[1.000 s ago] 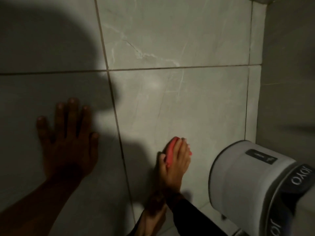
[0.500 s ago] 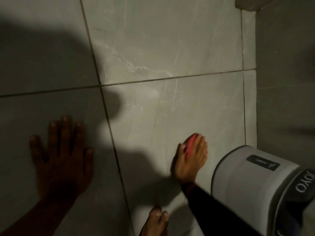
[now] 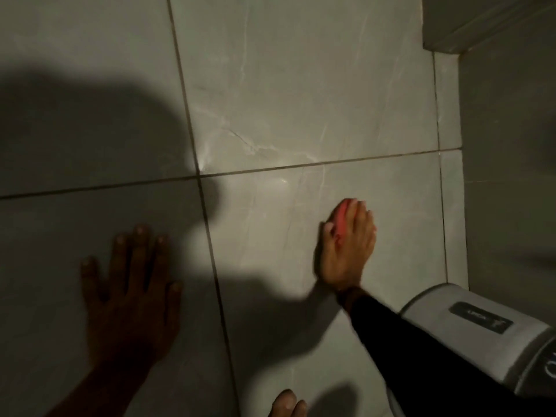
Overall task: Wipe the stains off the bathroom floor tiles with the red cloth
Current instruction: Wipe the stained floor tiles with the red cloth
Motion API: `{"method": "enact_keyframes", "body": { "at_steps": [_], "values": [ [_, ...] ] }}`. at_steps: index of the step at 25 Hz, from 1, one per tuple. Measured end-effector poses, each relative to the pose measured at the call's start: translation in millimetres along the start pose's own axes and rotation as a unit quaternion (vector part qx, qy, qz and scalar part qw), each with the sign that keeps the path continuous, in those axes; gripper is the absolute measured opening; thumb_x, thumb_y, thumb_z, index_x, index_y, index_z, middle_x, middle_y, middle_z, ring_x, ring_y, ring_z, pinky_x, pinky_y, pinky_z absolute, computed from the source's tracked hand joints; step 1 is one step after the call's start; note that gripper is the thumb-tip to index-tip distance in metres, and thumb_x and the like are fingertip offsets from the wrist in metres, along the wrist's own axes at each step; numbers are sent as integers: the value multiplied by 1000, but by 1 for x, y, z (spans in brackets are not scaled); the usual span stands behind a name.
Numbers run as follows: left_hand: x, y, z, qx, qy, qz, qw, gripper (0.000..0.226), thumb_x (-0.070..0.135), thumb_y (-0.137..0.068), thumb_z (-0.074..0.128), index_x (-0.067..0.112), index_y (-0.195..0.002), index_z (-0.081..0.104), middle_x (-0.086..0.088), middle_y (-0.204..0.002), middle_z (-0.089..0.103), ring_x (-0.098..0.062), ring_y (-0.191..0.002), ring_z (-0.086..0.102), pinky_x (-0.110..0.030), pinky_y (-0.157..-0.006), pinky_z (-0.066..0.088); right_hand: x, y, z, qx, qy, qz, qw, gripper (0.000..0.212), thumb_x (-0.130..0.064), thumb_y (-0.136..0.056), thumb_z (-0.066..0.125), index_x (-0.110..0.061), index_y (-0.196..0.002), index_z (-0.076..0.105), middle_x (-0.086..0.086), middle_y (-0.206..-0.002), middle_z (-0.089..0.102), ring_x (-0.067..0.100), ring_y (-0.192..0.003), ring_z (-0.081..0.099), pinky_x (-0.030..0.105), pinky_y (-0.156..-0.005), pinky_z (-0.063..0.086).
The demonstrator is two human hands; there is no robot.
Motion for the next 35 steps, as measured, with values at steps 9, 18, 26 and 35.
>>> {"method": "enact_keyframes", "body": {
  "at_steps": [9,18,26,35],
  "values": [
    [4,-3,-7,15,-16,-1,1000,72,39,-100,40,9,-165,38,-18,-178,27,-42,-163,26,-71,-129,8,-115,-1,14,4,13,-216,976,77,-60,-106,32,-25,-173,18,3,-183,15,29,-170,8,52,-138,6],
    [6,-3,-8,16,-25,10,1000,69,43,-105,34,12,-168,32,-18,-179,22,-43,-165,22,-71,-130,8,-218,-16,27,63,10,-300,952,78,-54,-102,41,-20,-171,28,8,-182,20,34,-169,17,56,-136,12],
    [6,-5,-12,1,-19,4,1000,73,45,-104,36,16,-170,26,-15,-181,16,-39,-167,14,-64,-131,-4,-108,42,12,-22,48,-233,971,79,-55,-104,37,-16,-171,26,17,-180,20,38,-168,14,64,-134,17],
    [7,-4,-14,-10,-16,-1,1000,71,43,-106,34,15,-171,24,-16,-181,15,-42,-167,16,-69,-131,2,-80,163,38,-92,53,-421,901,63,-48,-111,42,-27,-169,30,-1,-184,5,28,-171,2,58,-134,18]
  ]
}}
Point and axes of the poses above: each hand's wrist, its own y-axis away from the middle knuckle, its own z-axis out of the palm, x = y × z, the point moved 5 cm from there along -y, towards the middle knuckle
